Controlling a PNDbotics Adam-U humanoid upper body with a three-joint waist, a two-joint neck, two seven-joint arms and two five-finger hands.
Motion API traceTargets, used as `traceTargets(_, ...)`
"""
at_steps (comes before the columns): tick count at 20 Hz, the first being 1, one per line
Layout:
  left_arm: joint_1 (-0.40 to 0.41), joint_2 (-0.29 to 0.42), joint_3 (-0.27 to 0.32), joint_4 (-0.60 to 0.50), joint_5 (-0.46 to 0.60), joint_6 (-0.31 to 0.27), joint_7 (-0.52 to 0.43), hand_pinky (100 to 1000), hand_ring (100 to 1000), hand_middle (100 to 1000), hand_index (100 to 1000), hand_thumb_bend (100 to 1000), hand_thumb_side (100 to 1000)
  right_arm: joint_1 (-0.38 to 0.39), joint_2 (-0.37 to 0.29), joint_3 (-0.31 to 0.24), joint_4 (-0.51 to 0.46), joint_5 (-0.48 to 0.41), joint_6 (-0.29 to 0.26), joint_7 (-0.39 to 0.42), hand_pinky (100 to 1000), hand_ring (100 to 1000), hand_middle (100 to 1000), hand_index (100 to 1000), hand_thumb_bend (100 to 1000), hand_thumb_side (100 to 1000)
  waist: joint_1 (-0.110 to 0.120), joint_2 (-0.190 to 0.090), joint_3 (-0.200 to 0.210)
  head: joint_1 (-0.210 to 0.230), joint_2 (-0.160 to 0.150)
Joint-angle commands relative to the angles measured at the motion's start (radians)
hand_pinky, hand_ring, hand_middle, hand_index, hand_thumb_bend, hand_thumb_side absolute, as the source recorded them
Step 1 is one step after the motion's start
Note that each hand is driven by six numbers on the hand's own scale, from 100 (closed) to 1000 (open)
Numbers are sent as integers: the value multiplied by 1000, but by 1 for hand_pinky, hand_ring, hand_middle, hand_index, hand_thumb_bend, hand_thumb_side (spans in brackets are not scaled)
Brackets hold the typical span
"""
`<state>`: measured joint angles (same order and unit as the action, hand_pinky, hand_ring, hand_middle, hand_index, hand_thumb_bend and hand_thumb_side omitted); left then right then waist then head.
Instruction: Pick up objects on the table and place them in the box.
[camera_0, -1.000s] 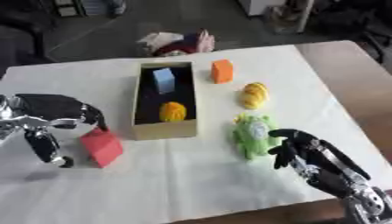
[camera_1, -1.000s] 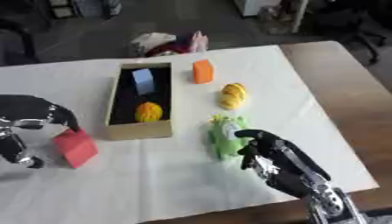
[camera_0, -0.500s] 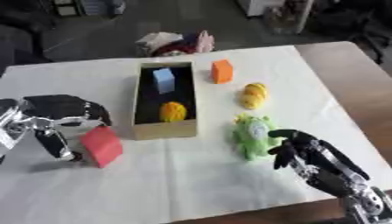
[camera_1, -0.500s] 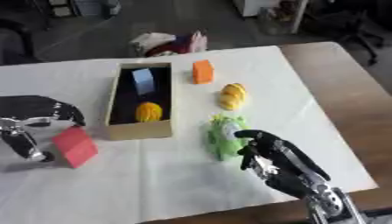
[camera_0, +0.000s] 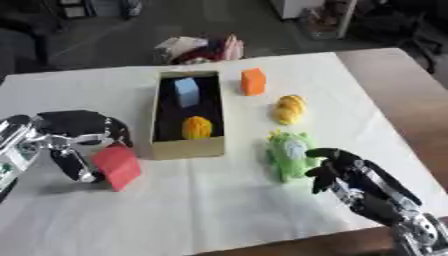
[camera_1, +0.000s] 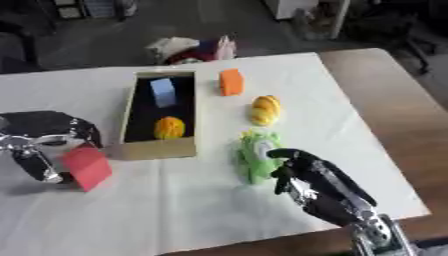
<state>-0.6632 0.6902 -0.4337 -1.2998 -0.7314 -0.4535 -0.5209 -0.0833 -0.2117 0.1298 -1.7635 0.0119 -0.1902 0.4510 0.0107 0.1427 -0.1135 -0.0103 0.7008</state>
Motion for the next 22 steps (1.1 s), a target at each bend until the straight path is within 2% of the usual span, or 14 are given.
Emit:
traceTargets(1, -33, 40, 39, -58, 36, 20, 7, 758, 652, 631, 737, 477, 100, -8, -9, -6, -12, -3, -1, 1, 758, 466, 356, 828, 100, 569, 2, -12, 1, -5, -9)
traceTargets(5, -93, 58, 78, -141, 62, 65, 9, 767, 661, 635, 740, 481, 100, -6, -11, -5, -11, -3, -1, 2, 758, 466, 356, 828, 100, 570, 4, -15, 2, -4, -3)
traceTargets(8, -163, 21, 99, -127, 27, 91, 15, 771, 669, 646, 747, 488, 100, -5, -10, -2, -11, -4, -1, 5, 759, 466, 356, 828, 100, 570, 3, -17, -1, -1, 0)
traceTargets(13, -260, -102, 131, 34, -81, 111, 49, 767, 669, 650, 752, 487, 100, -7, -9, 5, -10, -9, -1, 13, 759, 465, 355, 828, 100, 571, -1, -15, -23, 12, 4)
traceTargets(18, -319, -204, 175, 186, -218, 152, 149, 763, 674, 661, 763, 511, 117, -19, -7, 10, -12, -15, -1, 20, 759, 465, 355, 828, 100, 572, -4, -1, -39, 23, -2)
traceTargets(22, -340, -259, 194, 263, -292, 185, 225, 760, 681, 680, 778, 522, 136, -26, -3, 14, -14, -18, -1, 24, 759, 465, 355, 828, 100, 573, -8, 7, -51, 32, -8)
